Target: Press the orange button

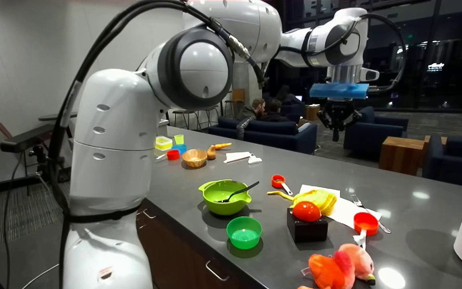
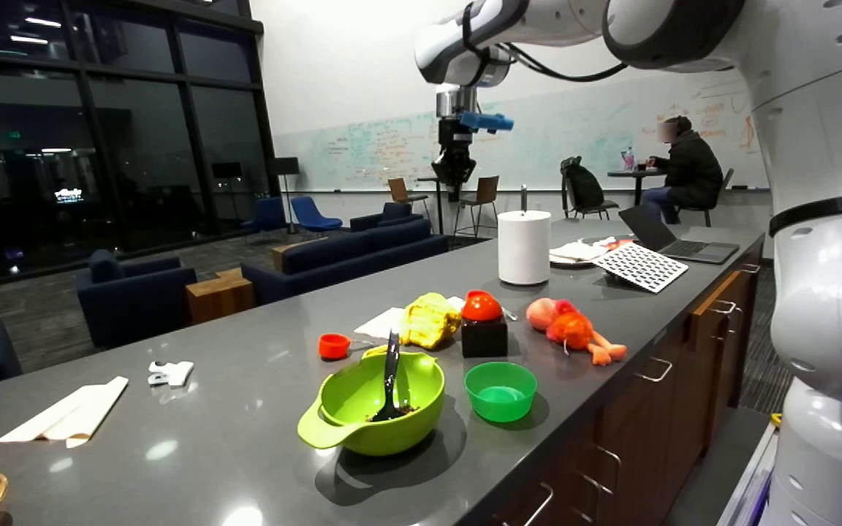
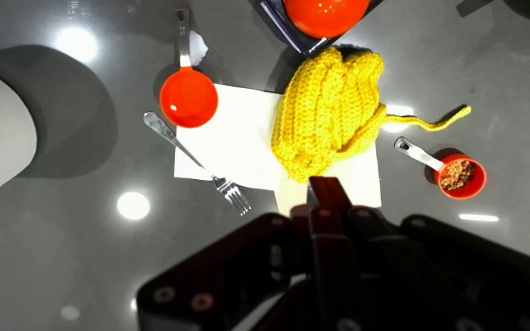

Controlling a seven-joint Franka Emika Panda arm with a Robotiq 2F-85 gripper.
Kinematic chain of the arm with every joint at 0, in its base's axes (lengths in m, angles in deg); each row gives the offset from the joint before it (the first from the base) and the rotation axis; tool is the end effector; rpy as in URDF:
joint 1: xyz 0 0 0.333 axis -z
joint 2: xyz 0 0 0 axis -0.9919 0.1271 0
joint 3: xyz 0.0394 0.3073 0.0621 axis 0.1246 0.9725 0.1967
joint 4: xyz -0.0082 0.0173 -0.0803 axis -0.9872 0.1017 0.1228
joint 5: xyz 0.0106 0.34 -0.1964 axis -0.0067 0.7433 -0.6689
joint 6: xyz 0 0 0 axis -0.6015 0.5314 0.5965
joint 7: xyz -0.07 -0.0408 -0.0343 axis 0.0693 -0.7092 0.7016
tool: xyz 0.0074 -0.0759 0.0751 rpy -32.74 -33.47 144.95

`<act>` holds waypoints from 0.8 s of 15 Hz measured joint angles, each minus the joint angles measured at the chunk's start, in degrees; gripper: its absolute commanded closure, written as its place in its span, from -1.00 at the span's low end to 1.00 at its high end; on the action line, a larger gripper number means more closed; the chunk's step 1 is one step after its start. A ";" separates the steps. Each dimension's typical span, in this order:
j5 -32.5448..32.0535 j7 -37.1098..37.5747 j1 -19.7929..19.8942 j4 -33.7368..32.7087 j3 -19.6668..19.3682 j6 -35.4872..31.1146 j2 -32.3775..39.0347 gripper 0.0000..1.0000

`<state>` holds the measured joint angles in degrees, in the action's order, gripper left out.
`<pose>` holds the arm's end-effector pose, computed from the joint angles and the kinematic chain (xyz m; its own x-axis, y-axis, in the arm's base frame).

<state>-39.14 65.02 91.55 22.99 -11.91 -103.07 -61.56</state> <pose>0.6421 -0.1389 0.5681 0.9916 0.0863 0.0967 0.0894 -0.9956 -0.0281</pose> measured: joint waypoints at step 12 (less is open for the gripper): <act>0.11 -0.78 1.40 -3.38 1.08 1.22 8.39 0.09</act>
<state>-39.04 64.24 92.95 19.60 -10.84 -101.85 -53.18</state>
